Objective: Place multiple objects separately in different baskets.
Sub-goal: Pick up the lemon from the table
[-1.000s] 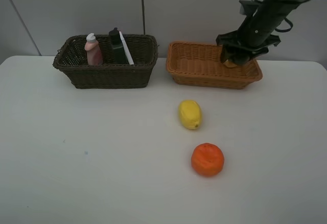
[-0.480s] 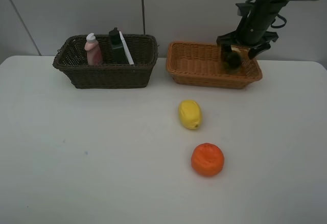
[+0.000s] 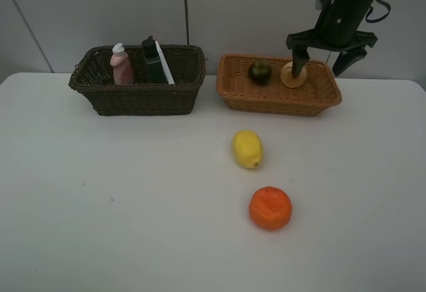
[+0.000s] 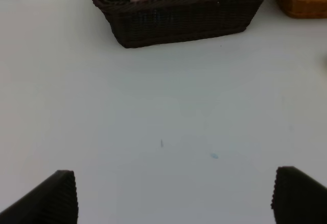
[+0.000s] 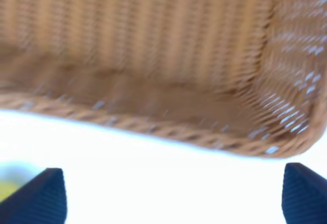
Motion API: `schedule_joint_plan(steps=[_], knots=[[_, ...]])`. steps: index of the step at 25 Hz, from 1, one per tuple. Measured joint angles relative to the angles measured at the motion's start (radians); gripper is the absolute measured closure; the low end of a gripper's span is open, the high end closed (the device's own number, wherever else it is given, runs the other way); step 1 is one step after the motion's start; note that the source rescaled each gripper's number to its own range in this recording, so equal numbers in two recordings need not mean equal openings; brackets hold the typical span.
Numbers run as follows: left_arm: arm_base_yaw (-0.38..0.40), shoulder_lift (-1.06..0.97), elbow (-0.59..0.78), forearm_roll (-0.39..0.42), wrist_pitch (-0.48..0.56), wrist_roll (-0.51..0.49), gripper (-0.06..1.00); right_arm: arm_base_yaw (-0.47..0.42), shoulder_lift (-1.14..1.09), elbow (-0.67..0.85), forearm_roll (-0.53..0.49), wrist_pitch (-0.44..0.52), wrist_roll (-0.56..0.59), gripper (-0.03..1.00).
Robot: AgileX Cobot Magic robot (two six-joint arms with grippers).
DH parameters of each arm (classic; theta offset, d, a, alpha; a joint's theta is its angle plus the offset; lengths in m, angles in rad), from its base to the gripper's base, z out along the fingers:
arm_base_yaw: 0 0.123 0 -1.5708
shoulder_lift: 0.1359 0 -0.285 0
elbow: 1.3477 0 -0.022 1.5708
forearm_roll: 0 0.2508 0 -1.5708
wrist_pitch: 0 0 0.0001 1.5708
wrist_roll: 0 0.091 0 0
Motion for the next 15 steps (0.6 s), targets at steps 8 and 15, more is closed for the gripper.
schedule_joint_plan(steps=[8,15], knots=[[0.0,0.0,0.0,0.0,0.0,0.0,-0.05,0.186,-0.053,0.114,0.036,0.009,0.025,-0.03],[0.0,0.0,0.0,0.0,0.0,0.0,-0.05,0.398,-0.065,0.3,0.05,-0.007,0.062,-0.03]])
